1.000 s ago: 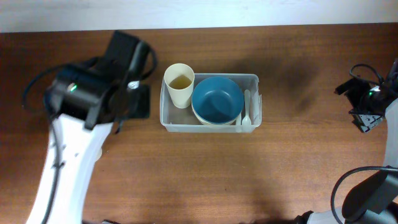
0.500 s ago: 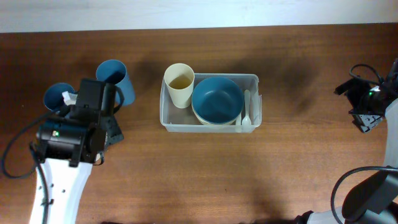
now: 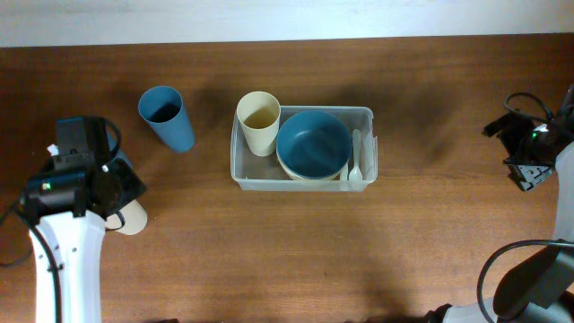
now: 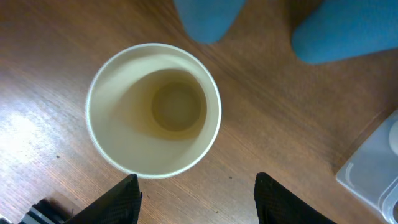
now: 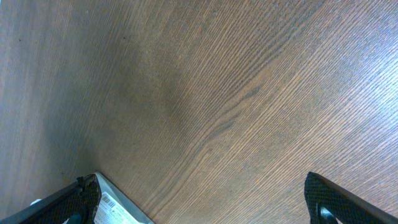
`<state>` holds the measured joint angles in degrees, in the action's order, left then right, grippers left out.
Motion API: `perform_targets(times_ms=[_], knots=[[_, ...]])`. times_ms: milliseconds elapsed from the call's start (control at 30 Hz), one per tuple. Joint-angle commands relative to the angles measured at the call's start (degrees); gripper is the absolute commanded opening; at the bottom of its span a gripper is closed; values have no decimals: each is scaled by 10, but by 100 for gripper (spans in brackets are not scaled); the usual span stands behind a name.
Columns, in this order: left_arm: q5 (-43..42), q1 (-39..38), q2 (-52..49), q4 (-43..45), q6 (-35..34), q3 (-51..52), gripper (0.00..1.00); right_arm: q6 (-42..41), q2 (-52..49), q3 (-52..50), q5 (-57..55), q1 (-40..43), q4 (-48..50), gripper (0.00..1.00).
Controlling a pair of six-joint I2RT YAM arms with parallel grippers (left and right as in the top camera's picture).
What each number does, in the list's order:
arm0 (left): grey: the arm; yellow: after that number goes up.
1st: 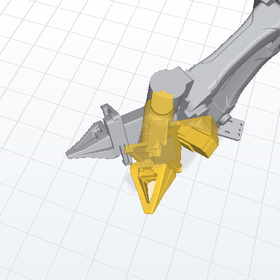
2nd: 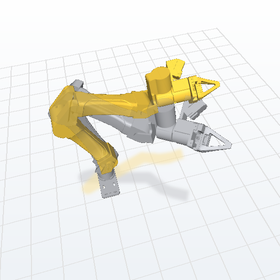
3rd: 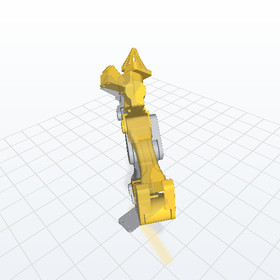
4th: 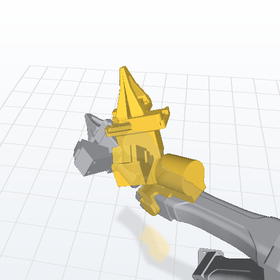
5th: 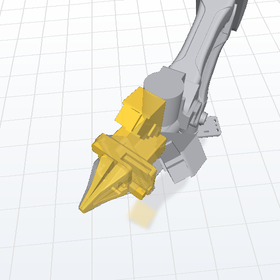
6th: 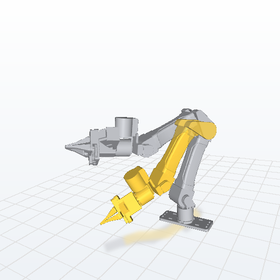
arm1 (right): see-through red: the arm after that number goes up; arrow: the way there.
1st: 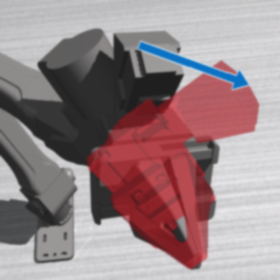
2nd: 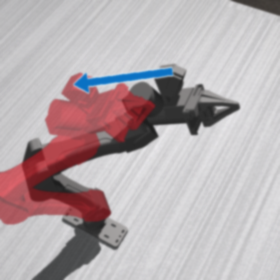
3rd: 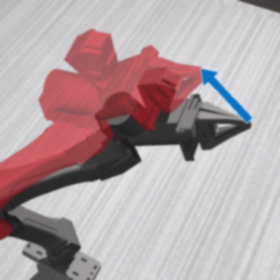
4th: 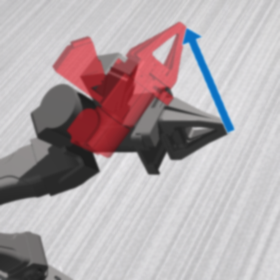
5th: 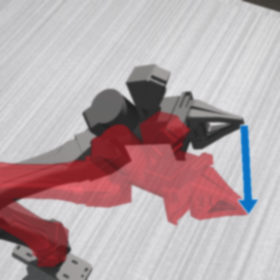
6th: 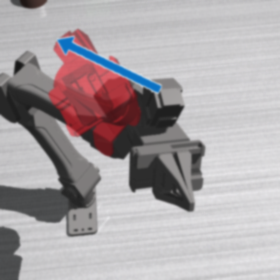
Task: Pack container
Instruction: 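Release the cup and move the left gripper to the second cream cup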
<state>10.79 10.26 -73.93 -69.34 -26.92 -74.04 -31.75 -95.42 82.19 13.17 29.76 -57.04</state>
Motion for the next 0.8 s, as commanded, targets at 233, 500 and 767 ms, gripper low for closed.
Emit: perform_targets(times_ms=[233, 500, 767], knots=[[-57, 27, -118, 28, 58, 1, 60, -5, 14, 9, 1, 2, 0, 99], [-57, 27, -188, 38, 58, 1, 40, -5, 14, 9, 1, 2, 0, 99], [-78, 27, -201, 38, 58, 1, 1, -5, 14, 9, 1, 2, 0, 99]])
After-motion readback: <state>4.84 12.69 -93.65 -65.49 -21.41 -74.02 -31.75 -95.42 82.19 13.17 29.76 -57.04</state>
